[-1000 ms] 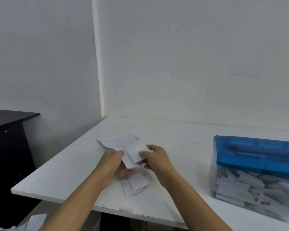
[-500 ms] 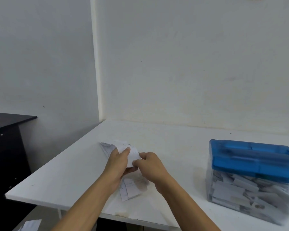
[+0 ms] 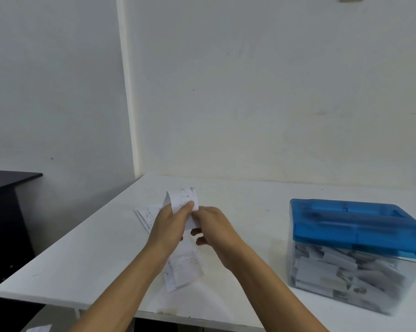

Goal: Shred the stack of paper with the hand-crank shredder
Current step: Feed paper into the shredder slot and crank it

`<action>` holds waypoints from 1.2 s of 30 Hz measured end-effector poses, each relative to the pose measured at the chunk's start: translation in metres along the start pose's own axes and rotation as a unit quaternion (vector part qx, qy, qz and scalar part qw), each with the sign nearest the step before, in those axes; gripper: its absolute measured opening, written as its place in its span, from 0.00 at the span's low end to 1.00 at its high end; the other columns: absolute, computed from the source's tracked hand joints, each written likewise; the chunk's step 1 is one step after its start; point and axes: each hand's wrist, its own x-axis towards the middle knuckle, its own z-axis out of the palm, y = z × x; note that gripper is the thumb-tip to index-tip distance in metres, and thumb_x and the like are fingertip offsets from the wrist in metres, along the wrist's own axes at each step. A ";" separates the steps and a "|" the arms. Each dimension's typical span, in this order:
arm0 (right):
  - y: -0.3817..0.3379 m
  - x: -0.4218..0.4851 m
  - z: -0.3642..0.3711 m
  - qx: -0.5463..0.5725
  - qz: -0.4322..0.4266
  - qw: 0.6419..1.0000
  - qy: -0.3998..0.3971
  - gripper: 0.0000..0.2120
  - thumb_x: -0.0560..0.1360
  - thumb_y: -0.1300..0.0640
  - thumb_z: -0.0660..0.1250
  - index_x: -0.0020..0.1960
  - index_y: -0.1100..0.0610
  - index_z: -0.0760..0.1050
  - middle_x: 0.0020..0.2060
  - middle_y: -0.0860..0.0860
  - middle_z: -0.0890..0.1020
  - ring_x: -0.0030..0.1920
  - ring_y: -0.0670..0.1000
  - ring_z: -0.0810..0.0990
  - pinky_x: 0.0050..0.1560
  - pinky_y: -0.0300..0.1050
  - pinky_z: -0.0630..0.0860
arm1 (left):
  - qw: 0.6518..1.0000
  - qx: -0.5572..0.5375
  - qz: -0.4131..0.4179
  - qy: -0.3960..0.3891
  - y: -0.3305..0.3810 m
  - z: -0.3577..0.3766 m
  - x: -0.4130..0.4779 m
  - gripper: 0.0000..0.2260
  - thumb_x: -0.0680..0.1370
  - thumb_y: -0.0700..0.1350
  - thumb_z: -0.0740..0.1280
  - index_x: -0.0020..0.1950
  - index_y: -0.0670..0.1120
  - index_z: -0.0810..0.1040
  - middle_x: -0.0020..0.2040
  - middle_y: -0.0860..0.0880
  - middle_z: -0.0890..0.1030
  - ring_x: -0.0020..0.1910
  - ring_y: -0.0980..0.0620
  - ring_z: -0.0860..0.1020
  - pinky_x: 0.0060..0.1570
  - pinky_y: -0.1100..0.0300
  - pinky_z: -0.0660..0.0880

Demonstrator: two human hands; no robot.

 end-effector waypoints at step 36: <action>-0.048 -0.090 -0.225 -0.378 -0.031 0.899 0.220 0.04 0.78 0.56 0.70 0.53 0.50 0.80 0.43 0.43 0.83 0.42 0.44 0.80 0.38 0.31 0.72 | 0.950 0.045 0.184 -0.248 0.095 0.159 0.001 0.19 0.78 0.37 0.73 0.68 0.49 0.79 0.54 0.57 0.83 0.52 0.59 0.82 0.49 0.69 0.79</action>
